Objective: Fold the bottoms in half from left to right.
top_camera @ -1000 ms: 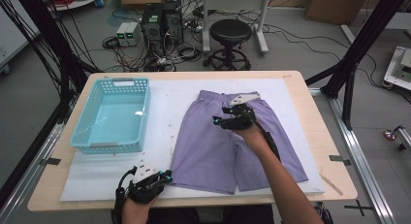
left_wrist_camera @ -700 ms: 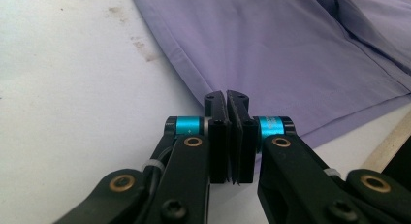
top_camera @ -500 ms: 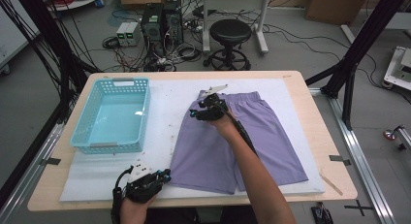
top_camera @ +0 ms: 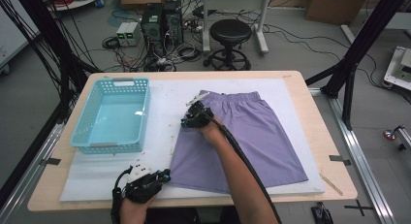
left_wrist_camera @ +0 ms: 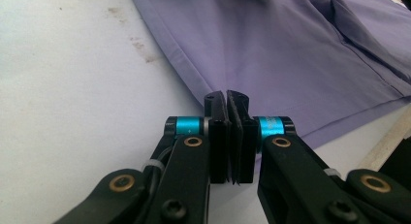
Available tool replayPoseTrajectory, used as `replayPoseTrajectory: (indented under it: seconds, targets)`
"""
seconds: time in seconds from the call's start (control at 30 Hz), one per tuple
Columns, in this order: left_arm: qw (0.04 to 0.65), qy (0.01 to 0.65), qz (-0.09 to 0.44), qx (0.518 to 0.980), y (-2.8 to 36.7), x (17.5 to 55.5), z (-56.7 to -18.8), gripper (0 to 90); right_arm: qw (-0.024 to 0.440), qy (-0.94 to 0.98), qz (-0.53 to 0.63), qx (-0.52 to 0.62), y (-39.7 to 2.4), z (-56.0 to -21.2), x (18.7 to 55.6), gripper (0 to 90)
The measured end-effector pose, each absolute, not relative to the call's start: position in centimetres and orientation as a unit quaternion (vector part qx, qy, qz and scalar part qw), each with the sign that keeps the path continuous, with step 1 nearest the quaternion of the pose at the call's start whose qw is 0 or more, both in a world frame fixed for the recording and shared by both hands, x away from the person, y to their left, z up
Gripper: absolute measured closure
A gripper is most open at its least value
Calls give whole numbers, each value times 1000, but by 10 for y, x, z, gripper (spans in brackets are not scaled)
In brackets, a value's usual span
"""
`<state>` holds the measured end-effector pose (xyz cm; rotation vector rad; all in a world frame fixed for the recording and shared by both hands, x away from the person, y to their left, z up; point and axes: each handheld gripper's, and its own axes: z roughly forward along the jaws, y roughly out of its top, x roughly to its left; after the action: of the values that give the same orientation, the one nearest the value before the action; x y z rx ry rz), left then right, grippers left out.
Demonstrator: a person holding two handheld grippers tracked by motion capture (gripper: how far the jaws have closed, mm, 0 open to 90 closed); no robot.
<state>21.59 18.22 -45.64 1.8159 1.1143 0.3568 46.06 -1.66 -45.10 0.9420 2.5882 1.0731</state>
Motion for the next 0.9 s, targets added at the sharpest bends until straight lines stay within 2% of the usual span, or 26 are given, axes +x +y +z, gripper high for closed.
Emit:
replayPoseTrajectory:
  seconds: [0.1, 0.2, 0.27, 0.5, 0.77, 0.9]
  targets:
    - [472, 456, 145, 741, 182, 216, -456, 871, 110, 877, 348, 311, -14, -450, 458, 718]
    - [473, 457, 145, 739, 182, 216, -456, 871, 112, 878, 349, 307, -14, -451, 455, 856]
    - [473, 457, 145, 739, 182, 216, -456, 871, 120, 878, 349, 304, -13, -451, 453, 877]
    - [507, 450, 134, 723, 180, 217, -449, 871, 113, 872, 361, 311, -22, -438, 453, 891]
    - [573, 422, 94, 696, 162, 230, -419, 871, 129, 848, 395, 329, -66, -404, 455, 891]
    - [585, 391, 84, 706, 140, 239, -399, 870, 134, 836, 406, 343, -93, -392, 455, 891]
